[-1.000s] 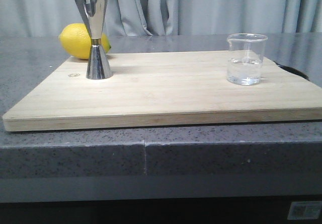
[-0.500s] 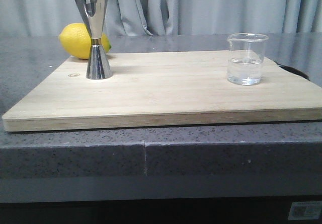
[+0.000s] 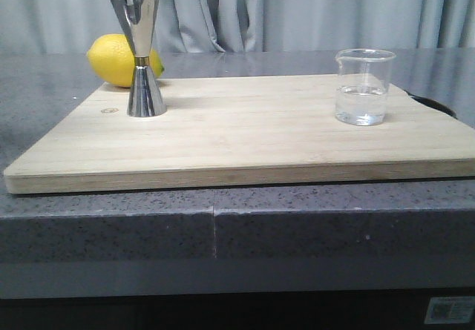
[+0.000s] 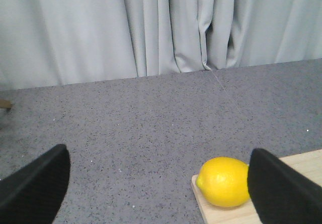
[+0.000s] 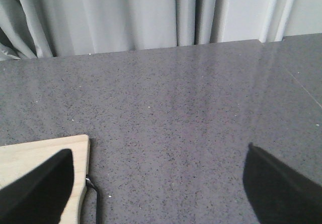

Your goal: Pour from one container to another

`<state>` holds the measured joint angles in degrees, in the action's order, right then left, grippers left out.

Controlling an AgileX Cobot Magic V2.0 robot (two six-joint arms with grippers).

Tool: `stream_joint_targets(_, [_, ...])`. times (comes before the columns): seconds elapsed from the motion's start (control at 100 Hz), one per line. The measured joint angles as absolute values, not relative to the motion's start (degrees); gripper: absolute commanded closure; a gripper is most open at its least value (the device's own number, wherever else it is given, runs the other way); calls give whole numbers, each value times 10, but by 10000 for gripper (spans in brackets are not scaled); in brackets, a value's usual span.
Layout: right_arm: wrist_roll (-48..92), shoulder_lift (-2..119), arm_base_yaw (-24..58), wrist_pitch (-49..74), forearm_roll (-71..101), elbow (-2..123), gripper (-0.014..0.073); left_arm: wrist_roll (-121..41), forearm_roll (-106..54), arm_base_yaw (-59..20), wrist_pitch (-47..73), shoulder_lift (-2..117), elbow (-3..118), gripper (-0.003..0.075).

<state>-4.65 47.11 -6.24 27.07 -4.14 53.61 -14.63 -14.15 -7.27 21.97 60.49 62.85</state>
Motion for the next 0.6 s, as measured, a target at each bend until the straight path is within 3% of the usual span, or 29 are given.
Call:
stream_joint_targets(0.21, [-46,487,-62,271,-49,536,-74,-162,-197,-73,190,626,629,59])
stream_joint_targets(0.6, [-46,492,-62,269,-73,536,-74,-356,-257,-73,186,667,629,59])
